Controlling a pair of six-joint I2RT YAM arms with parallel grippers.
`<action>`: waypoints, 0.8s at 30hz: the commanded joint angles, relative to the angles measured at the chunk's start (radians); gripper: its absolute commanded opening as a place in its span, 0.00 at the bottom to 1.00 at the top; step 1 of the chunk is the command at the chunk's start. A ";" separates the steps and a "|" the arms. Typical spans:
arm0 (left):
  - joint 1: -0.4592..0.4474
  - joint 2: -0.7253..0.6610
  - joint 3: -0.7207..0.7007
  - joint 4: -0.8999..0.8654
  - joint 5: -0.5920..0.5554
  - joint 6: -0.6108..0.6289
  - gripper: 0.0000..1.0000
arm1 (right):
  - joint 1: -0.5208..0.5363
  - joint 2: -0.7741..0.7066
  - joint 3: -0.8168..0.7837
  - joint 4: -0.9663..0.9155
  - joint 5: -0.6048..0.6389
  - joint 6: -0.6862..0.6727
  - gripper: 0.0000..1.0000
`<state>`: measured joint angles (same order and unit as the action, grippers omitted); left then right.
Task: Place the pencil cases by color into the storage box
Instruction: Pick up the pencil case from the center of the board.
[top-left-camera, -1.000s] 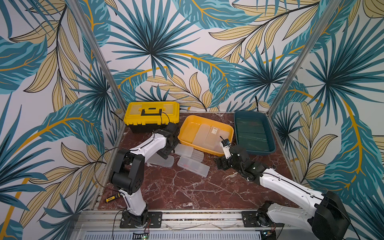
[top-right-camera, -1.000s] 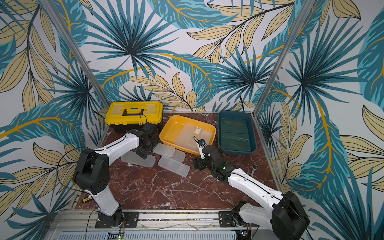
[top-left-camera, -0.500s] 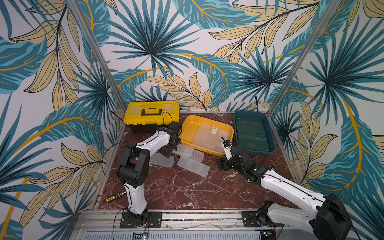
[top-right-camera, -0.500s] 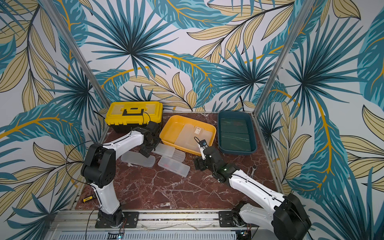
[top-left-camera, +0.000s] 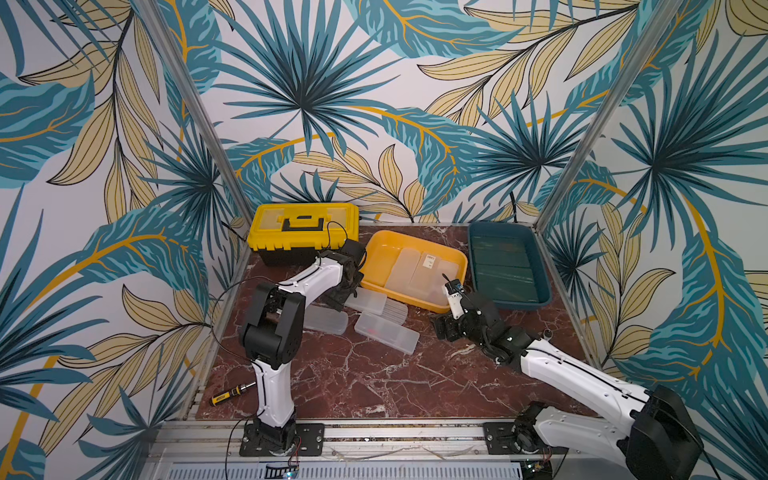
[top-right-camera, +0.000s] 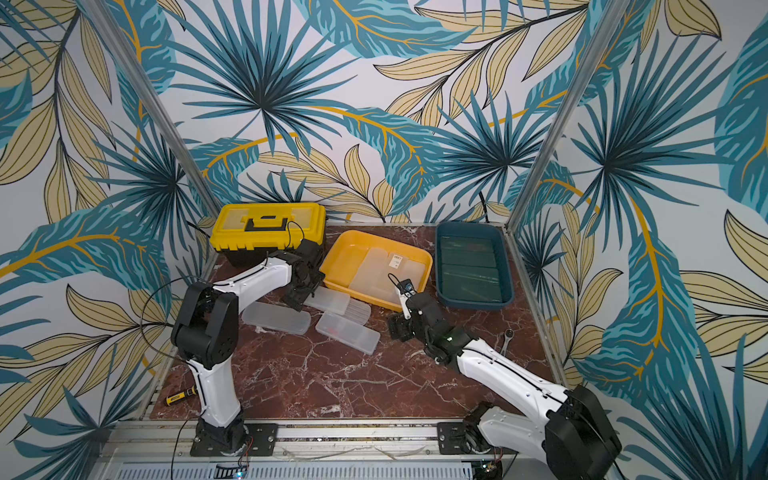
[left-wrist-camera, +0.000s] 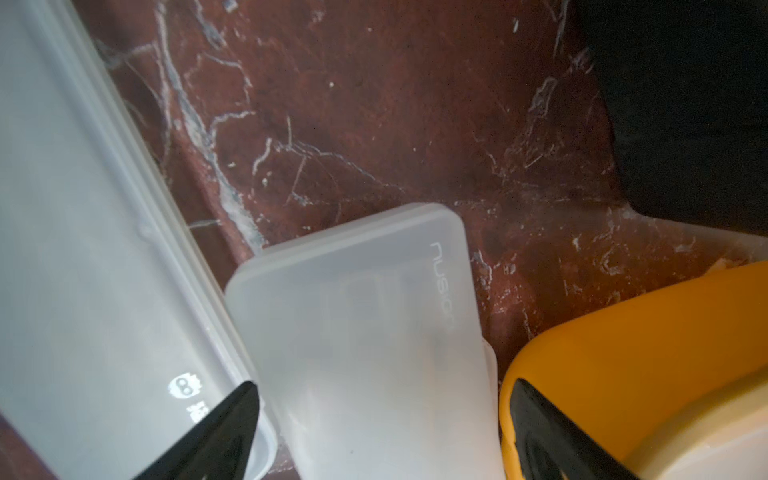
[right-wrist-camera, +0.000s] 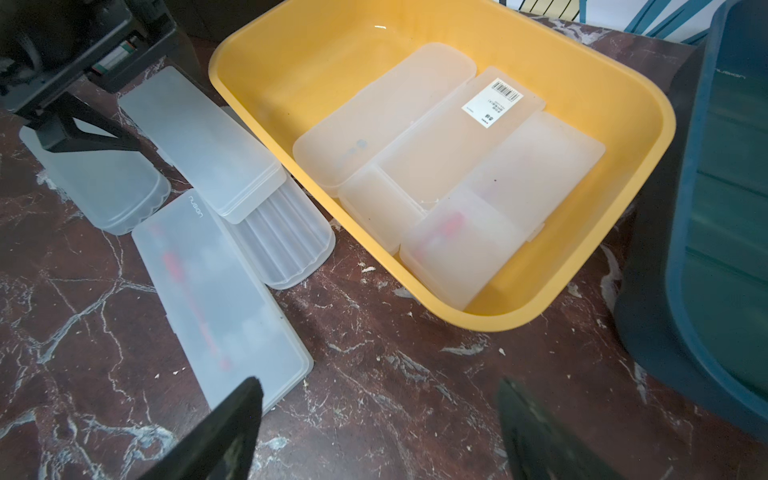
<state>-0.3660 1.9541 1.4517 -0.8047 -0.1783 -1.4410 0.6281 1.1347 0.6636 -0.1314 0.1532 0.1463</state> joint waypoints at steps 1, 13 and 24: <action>-0.002 0.027 0.059 -0.012 0.002 -0.009 0.95 | -0.002 0.020 -0.009 0.006 0.008 0.009 0.88; -0.002 0.026 0.028 -0.011 0.006 -0.015 0.70 | -0.002 0.043 0.004 0.000 0.014 0.016 0.89; -0.002 -0.159 -0.047 -0.011 -0.094 0.068 0.62 | -0.002 0.053 0.010 -0.005 0.023 0.020 0.89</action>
<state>-0.3660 1.8896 1.4342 -0.8082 -0.2073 -1.4158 0.6281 1.1831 0.6640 -0.1318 0.1608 0.1528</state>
